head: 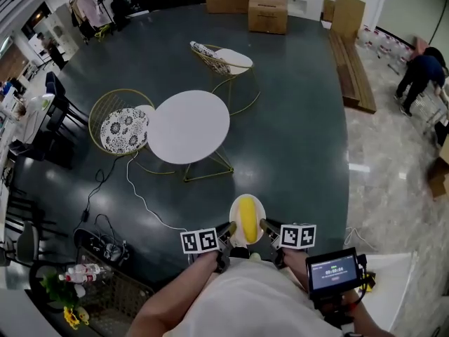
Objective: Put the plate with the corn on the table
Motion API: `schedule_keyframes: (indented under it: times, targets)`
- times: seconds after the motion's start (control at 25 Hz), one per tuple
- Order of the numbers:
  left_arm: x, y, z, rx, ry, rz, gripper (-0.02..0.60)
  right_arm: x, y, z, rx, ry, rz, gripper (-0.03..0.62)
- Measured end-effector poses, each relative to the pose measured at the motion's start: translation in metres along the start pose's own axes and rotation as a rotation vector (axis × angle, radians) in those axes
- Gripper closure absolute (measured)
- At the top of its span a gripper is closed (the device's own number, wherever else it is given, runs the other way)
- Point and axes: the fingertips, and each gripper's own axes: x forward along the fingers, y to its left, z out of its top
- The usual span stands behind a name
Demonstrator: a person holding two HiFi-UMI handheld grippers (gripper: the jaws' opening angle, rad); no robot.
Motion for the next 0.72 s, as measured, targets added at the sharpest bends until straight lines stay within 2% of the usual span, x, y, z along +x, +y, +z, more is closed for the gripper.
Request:
schedule_keyframes:
  times: [0.4, 0.72]
  targets:
    - [-0.003, 0.029, 0.028, -0.043, -0.022, 0.021, 0.545, 0.04, 0.008, 0.015, -0.014, 0.054, 0.012, 0.556]
    - [-0.005, 0.051, 0.07, -0.063, -0.061, 0.029, 0.545, 0.082, 0.018, 0.044, -0.041, 0.084, 0.025, 0.556]
